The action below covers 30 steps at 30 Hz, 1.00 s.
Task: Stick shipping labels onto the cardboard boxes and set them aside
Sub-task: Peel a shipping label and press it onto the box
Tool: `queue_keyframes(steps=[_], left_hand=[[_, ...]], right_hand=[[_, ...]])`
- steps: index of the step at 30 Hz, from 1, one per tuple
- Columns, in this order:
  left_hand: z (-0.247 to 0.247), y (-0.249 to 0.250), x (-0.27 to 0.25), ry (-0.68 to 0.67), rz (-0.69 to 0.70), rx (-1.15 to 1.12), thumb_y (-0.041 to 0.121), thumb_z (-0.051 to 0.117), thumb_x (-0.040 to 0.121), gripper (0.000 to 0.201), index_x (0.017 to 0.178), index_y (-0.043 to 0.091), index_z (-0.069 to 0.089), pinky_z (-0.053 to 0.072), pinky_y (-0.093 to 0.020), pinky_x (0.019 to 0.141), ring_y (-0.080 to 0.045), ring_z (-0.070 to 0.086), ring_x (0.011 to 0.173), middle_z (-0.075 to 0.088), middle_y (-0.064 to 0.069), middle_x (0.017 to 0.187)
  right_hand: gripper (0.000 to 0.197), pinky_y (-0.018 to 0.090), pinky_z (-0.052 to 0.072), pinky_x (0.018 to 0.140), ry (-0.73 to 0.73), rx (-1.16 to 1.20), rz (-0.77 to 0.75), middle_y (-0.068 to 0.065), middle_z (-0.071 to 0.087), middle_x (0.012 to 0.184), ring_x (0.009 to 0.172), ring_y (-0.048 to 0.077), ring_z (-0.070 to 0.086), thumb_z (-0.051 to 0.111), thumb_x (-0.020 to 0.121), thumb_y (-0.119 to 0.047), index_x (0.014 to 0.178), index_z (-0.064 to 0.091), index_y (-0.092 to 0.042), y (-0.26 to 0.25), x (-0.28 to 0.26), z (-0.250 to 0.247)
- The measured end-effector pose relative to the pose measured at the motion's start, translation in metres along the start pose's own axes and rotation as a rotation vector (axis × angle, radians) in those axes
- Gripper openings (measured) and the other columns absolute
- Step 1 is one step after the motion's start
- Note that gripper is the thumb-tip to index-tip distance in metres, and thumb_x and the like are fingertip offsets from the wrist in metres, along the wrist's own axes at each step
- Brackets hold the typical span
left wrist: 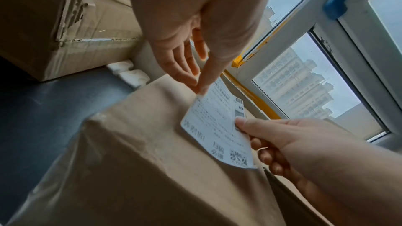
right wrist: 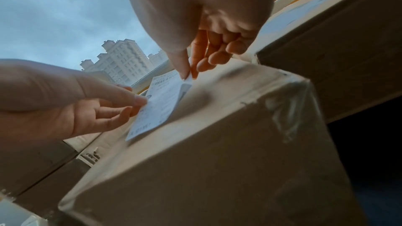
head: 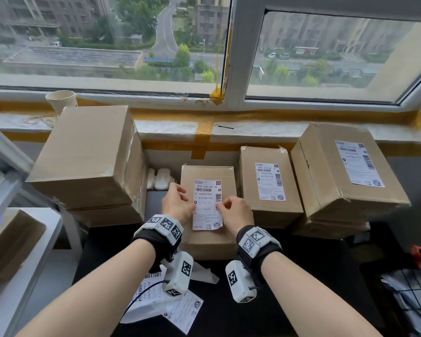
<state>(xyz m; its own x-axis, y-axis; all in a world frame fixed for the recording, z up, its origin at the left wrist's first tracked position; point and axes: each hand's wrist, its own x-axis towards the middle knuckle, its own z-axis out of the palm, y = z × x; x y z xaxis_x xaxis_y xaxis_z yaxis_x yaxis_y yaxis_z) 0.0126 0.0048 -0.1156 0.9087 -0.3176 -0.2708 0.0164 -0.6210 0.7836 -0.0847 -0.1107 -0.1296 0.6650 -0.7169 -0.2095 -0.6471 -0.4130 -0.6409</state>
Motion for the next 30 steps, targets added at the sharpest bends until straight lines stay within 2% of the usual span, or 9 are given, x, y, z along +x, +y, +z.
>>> queue_keyframes(steps=[6,10,17,20,22,24,26,28,30], left_hand=[[0.004,-0.002,0.002,0.012,0.06,0.076,0.007,0.072,0.074,0.03,0.091,0.011,0.048,0.047,-0.03,0.072,-0.018,0.056,0.078,0.052,0.005,0.076],[0.009,-0.003,0.004,0.027,0.081,0.096,0.008,0.072,0.073,0.029,0.089,0.012,0.048,0.052,-0.038,0.079,-0.022,0.061,0.082,0.059,0.0,0.082],[0.014,-0.004,0.008,0.002,0.13,0.155,0.008,0.068,0.076,0.024,0.088,0.015,0.048,0.052,-0.038,0.079,-0.024,0.062,0.085,0.06,-0.002,0.087],[0.009,-0.008,0.009,-0.025,0.188,0.265,0.017,0.068,0.079,0.02,0.096,0.02,0.059,0.048,-0.036,0.087,-0.021,0.056,0.101,0.058,-0.002,0.107],[0.003,-0.014,0.008,-0.074,0.227,0.365,0.025,0.069,0.079,0.027,0.106,0.025,0.065,0.039,-0.035,0.1,-0.018,0.042,0.121,0.051,0.001,0.125],[-0.003,-0.02,0.006,-0.146,0.251,0.412,0.031,0.072,0.078,0.037,0.114,0.027,0.065,0.028,-0.035,0.112,-0.016,0.029,0.133,0.042,0.002,0.142],[-0.008,-0.025,0.003,-0.208,0.237,0.395,0.034,0.074,0.075,0.048,0.121,0.028,0.062,0.02,-0.038,0.117,-0.016,0.021,0.14,0.03,0.002,0.152],[-0.011,-0.03,0.002,-0.271,0.224,0.366,0.034,0.076,0.073,0.059,0.128,0.029,0.055,0.016,-0.038,0.119,-0.016,0.017,0.144,0.019,0.003,0.157],[-0.013,-0.033,0.003,-0.342,0.222,0.378,0.035,0.075,0.075,0.068,0.136,0.031,0.046,0.013,-0.033,0.119,-0.016,0.011,0.146,0.008,0.006,0.159]], right_hand=[[0.024,0.027,0.046,0.069,-0.003,-0.072,-0.005,0.003,0.068,0.092,0.086,0.021,0.062,0.058,0.088,-0.039,0.086,0.064,-0.016,0.0,0.007,0.006],[0.022,0.026,0.041,0.067,0.009,-0.108,-0.009,0.004,0.067,0.091,0.086,0.023,0.061,0.056,0.089,-0.036,0.083,0.061,-0.016,-0.001,0.009,0.007],[0.024,0.031,0.049,0.071,0.0,-0.183,-0.004,0.005,0.067,0.094,0.087,0.023,0.062,0.057,0.087,-0.038,0.086,0.062,-0.014,-0.002,0.012,0.006],[0.029,0.032,0.047,0.073,0.028,-0.245,-0.028,0.003,0.061,0.098,0.091,0.022,0.059,0.062,0.085,-0.041,0.092,0.06,-0.013,0.0,0.014,-0.001],[0.03,0.033,0.047,0.084,0.032,-0.299,-0.161,0.003,0.057,0.11,0.102,0.02,0.055,0.062,0.086,-0.036,0.105,0.057,-0.013,0.001,0.014,-0.005],[0.04,0.035,0.038,0.104,-0.073,-0.393,-0.337,0.005,0.049,0.133,0.122,0.021,0.046,0.055,0.091,-0.032,0.126,0.05,-0.012,-0.001,0.013,-0.006],[0.051,0.036,0.019,0.117,-0.239,-0.48,-0.426,0.006,0.028,0.153,0.142,0.02,0.024,0.043,0.097,-0.032,0.142,0.033,-0.011,-0.004,0.012,-0.005],[0.056,0.033,0.006,0.12,-0.385,-0.545,-0.442,0.005,0.008,0.159,0.147,0.018,0.008,0.033,0.1,-0.032,0.149,0.016,-0.011,-0.009,0.015,-0.001],[0.057,0.032,0.004,0.12,-0.48,-0.572,-0.447,0.005,0.0,0.16,0.147,0.018,0.003,0.028,0.101,-0.031,0.151,0.006,-0.011,-0.017,0.019,0.007]])
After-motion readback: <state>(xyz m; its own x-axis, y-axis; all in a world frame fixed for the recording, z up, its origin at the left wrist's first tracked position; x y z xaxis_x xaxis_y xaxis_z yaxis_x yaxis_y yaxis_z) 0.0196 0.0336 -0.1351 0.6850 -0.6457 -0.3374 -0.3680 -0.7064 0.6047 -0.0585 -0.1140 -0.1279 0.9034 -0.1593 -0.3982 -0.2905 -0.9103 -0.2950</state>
